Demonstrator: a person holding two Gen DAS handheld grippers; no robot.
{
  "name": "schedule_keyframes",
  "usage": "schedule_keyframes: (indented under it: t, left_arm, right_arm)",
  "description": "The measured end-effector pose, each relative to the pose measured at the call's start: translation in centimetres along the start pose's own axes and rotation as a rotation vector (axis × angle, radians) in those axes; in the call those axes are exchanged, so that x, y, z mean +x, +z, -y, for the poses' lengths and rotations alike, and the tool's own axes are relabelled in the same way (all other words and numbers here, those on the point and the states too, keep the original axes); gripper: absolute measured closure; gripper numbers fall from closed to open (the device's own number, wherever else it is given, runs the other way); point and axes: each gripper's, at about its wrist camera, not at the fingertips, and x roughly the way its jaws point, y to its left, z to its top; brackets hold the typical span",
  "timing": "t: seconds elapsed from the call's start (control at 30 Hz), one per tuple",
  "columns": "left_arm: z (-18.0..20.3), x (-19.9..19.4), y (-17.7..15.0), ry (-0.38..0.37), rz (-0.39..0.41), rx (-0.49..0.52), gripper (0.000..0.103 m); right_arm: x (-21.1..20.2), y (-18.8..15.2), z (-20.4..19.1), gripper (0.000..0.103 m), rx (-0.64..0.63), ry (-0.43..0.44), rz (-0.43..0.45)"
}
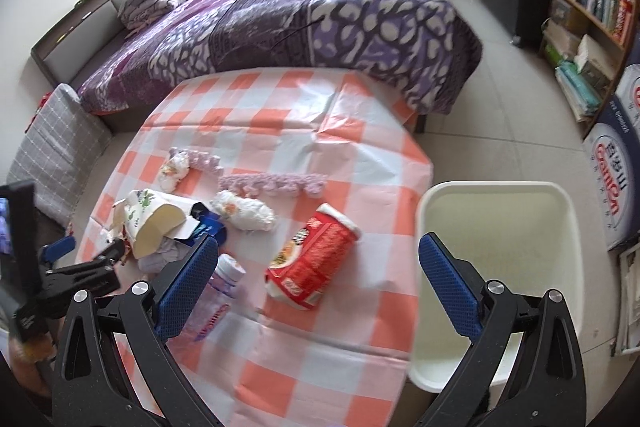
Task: Collect trash
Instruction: 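Grasp the red snack bag with the left tool while the right tool grasps the white leaf-print cup, then carry the cup into the white bin and open the right tool while the left tool holds the bag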
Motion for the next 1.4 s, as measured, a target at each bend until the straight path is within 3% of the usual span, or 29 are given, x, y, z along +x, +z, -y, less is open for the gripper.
schedule_keyframes:
  t: [0.1,0.27,0.53,0.57,0.63,0.67,0.73,0.93,1.2,1.3,1.4]
  left_arm:
    - [-1.4,2.9,0.0,0.027,-0.035,0.069,0.006]
    - [-3.1,6.3,0.8,0.003,-0.065,0.111,0.006]
    - [-2.9,9.3,2.1,-0.140,-0.032,0.168,0.008]
    - [-2.8,9.5,2.0,-0.164,-0.033,0.169,0.013]
    - [-2.9,10.2,1.6,-0.228,-0.066,0.167,0.042]
    - [-3.4,10.2,1.5,-0.270,-0.066,0.142,0.050]
    - [-4.2,9.9,1.3,-0.278,-0.069,0.111,0.055]
    - [-8.6,7.8,0.7,-0.333,-0.049,-0.067,0.057]
    - [-12.2,1.0,0.6,-0.287,0.011,-0.366,0.056]
    - [-12.4,-1.4,-0.1,-0.267,0.034,-0.455,0.056]
    - [-12.5,-2.9,-1.8,-0.276,0.042,-0.560,0.055]
  right_arm:
    - [2.0,0.9,-1.6,0.007,-0.006,0.064,-0.042]
    - [5.0,2.1,-4.2,0.007,-0.004,0.169,-0.117]
    - [9.3,2.3,-6.7,0.007,-0.025,0.241,-0.199]
    - [9.7,2.3,-7.1,0.007,-0.034,0.253,-0.202]
    - [10.2,2.4,-8.2,0.007,-0.085,0.263,-0.196]
    - [10.3,2.4,-8.8,0.007,-0.112,0.269,-0.190]
    - [10.6,2.4,-10.1,0.007,-0.168,0.285,-0.179]
    - [11.6,1.8,-14.0,0.007,-0.326,0.318,-0.165]
    - [12.2,1.3,-18.9,0.007,-0.461,0.254,-0.142]
    - [13.3,1.1,-19.5,0.007,-0.487,0.211,-0.149]
    - [14.0,0.6,-19.2,0.010,-0.484,0.226,-0.162]
